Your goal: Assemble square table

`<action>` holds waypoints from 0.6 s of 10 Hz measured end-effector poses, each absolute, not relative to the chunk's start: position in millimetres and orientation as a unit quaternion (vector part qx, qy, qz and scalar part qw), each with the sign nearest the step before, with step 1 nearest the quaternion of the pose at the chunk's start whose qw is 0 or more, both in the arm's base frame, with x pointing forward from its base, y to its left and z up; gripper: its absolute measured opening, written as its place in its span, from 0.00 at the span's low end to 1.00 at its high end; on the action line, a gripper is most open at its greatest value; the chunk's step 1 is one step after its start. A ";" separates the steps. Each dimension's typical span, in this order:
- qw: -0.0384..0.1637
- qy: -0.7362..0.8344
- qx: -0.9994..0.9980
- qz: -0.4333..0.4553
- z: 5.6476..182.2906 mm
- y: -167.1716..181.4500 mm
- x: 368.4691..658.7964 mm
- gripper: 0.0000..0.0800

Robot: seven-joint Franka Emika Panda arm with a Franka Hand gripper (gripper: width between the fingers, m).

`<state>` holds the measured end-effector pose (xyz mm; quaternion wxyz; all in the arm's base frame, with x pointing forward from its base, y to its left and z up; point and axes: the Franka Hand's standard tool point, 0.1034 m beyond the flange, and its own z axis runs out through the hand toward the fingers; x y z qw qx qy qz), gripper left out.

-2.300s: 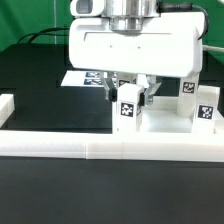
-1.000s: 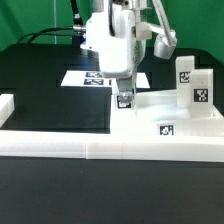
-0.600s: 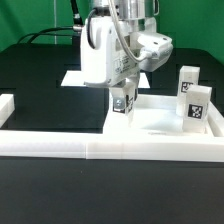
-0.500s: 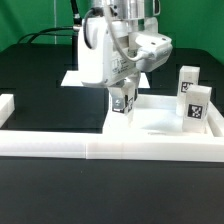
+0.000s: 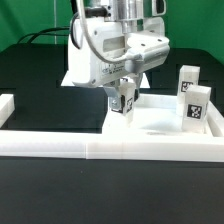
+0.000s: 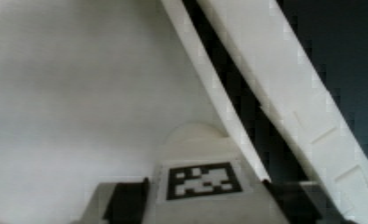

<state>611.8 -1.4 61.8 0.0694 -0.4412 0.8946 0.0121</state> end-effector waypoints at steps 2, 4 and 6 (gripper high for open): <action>0.068 0.914 -0.400 0.015 62.1 -0.1 612.9 0.40; 0.069 0.915 -0.396 0.012 61.8 0.1 612.4 0.40; 0.068 0.896 -0.439 0.010 61.0 -0.3 611.0 0.49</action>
Offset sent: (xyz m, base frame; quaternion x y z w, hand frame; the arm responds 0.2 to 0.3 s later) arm -0.0046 -0.0005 -0.0026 0.0222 -0.0033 0.2203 0.9752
